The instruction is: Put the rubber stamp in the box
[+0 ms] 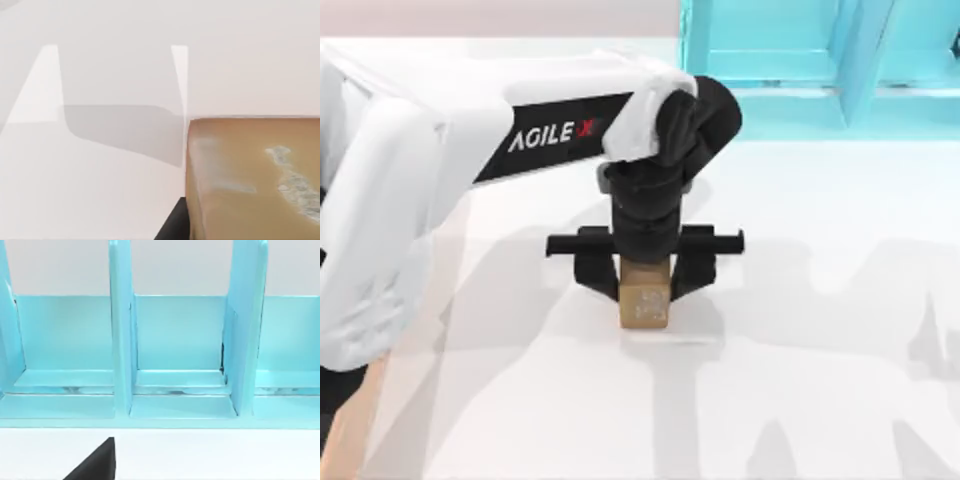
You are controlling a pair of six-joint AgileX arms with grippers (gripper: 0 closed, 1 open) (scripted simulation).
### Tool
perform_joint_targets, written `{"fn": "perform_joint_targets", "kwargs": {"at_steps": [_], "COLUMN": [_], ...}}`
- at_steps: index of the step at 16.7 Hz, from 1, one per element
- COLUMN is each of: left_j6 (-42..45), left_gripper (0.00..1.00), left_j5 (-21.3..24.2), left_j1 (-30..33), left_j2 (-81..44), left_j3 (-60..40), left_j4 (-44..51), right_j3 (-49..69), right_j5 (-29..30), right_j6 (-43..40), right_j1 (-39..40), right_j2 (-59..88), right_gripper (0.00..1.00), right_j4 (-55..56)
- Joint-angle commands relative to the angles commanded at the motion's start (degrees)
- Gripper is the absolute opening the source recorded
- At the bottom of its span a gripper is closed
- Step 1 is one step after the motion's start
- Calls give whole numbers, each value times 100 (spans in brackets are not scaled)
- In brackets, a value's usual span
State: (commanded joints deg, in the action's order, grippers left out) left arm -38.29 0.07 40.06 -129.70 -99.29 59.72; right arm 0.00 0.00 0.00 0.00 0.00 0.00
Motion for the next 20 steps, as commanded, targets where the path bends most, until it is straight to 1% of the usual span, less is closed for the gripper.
{"fn": "perform_joint_targets", "kwargs": {"at_steps": [4, 10, 12, 14, 20], "left_j6": [-12, -24, -21, -18, 69], "left_gripper": [0, 0, 0, 0, 0], "left_j5": [0, -2, -2, -3, -3], "left_j1": [14, 23, 19, 14, -68], "left_j2": [36, 112, 204, 271, 280], "left_j3": [-349, -1332, -1643, -1824, -1787], "left_j4": [330, 1645, 1952, 2101, 2107], "right_j3": [0, 0, 0, 0, 0], "right_j5": [0, 0, 0, 0, 0], "right_j6": [0, 0, 0, 0, 0], "right_j1": [0, 0, 0, 0, 0], "right_j2": [0, 0, 0, 0, 0], "right_gripper": [100, 100, 100, 100, 100], "right_j4": [0, 0, 0, 0, 0]}}
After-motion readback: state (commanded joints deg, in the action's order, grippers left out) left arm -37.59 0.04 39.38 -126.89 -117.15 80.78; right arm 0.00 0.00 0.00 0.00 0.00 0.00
